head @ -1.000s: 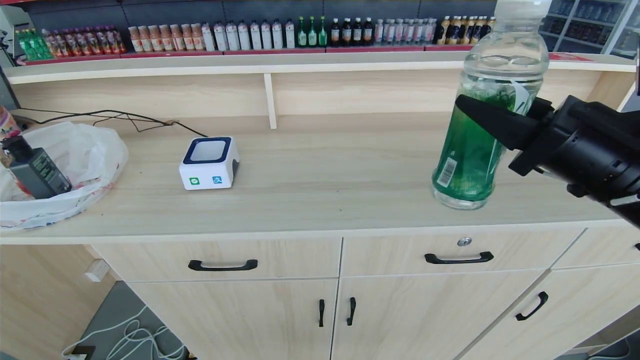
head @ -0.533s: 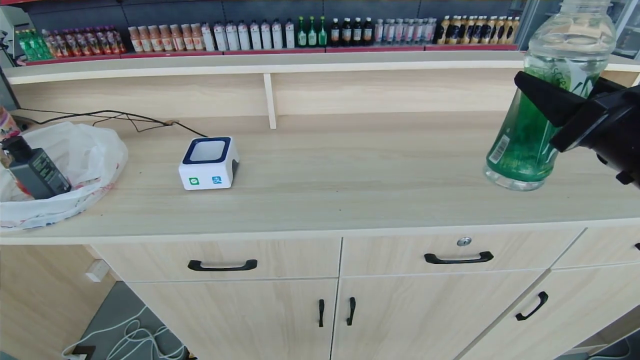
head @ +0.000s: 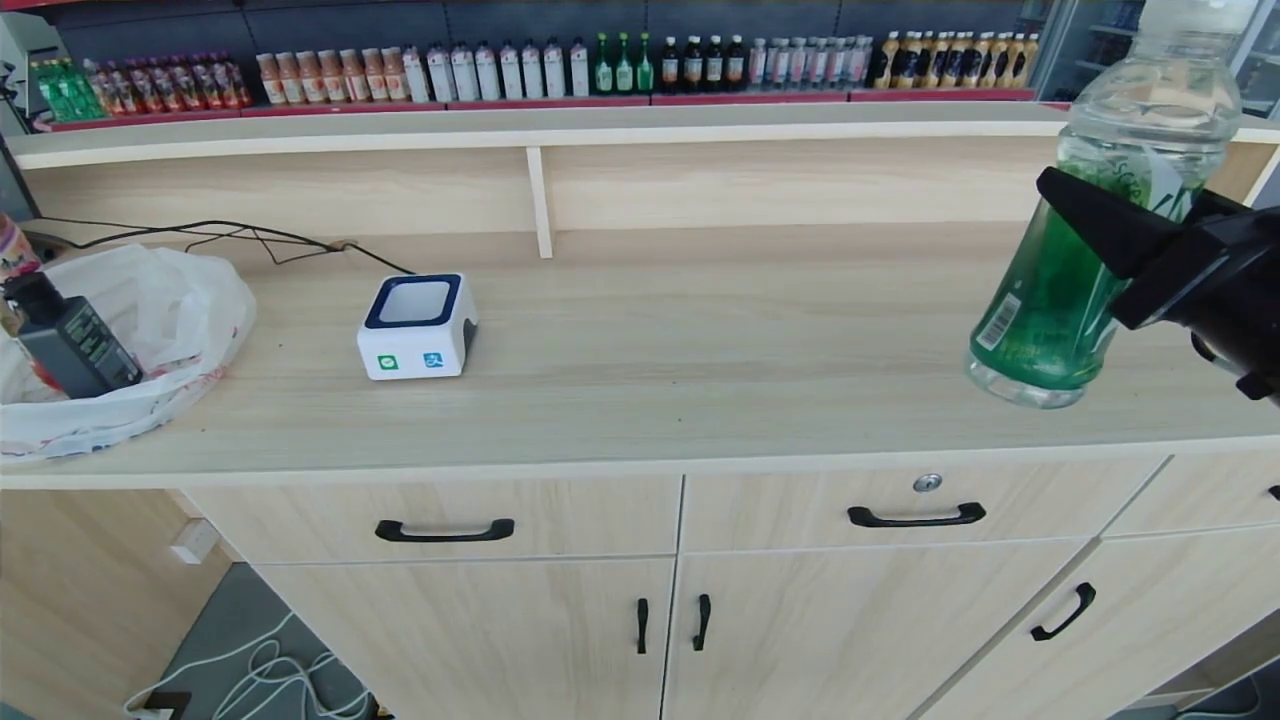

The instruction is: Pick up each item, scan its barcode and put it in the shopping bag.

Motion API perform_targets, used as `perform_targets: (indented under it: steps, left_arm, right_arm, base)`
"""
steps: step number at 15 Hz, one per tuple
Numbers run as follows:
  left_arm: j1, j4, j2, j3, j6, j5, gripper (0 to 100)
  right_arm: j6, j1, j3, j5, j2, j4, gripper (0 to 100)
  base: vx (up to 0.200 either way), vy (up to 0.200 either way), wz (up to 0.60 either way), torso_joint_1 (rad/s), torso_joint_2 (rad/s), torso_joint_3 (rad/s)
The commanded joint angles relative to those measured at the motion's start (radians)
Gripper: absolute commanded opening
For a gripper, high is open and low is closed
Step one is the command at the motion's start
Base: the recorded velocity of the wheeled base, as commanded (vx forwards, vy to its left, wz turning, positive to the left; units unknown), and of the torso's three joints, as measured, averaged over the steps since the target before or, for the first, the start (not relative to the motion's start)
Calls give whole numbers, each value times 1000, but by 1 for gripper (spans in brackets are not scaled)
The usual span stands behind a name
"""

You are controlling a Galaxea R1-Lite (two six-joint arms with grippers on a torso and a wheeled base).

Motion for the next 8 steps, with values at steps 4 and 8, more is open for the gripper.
perform_targets:
  steps: [4,8]
  left_arm:
    - [0,0,0,0,0,0,100]
    - [0,0,0,0,0,0,100]
  right_arm:
    - [105,2,12,-1,-22,-10,0]
    - [110,2,37,1,-34,-13,0]
  base:
    - [0,0,0,0,0,0]
    - [0,0,0,0,0,0]
